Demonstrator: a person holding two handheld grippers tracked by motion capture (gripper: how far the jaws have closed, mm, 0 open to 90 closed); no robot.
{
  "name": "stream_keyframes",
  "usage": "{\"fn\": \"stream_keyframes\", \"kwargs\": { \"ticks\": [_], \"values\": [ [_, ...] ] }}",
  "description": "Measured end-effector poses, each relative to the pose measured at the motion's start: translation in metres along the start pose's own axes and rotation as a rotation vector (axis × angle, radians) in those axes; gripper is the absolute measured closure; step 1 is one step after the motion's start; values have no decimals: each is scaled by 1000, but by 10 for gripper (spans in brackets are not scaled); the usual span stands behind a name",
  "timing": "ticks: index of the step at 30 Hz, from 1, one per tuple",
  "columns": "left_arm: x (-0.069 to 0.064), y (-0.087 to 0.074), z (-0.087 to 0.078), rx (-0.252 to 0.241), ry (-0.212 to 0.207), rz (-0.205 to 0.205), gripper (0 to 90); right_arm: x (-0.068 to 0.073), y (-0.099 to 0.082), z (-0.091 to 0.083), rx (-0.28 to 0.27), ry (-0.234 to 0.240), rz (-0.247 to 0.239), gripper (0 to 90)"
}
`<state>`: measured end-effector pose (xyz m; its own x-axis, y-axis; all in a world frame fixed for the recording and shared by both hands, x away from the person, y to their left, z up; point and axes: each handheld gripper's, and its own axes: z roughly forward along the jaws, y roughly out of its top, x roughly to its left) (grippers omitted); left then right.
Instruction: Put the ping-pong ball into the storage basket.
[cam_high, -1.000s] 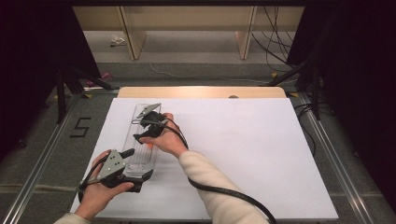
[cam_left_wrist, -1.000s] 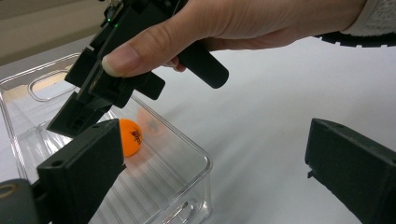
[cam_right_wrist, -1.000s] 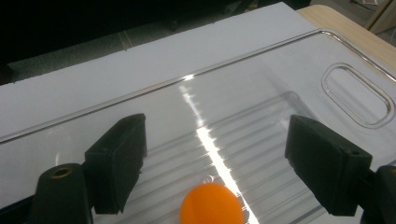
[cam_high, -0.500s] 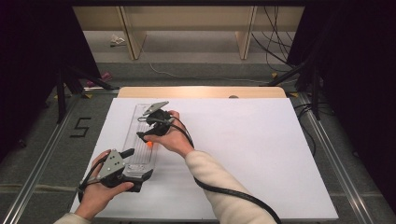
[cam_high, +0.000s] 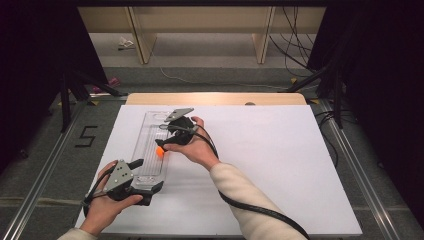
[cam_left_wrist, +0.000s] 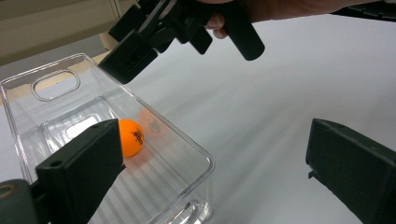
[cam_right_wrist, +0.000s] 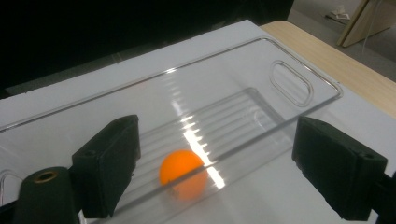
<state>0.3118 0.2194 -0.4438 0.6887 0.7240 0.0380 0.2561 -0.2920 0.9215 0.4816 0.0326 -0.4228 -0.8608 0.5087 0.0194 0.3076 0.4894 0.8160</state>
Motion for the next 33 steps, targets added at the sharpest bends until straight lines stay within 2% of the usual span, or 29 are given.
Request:
{"fn": "stream_keyframes", "kwargs": {
  "ticks": [18, 33],
  "values": [
    [1, 0, 0, 4, 6, -2, 34, -21, -26, -43, -19, -49, 33, 162],
    [1, -1, 0, 4, 7, -1, 34, -29, -46, -74, -46, -70, 53, 162]
  ]
}}
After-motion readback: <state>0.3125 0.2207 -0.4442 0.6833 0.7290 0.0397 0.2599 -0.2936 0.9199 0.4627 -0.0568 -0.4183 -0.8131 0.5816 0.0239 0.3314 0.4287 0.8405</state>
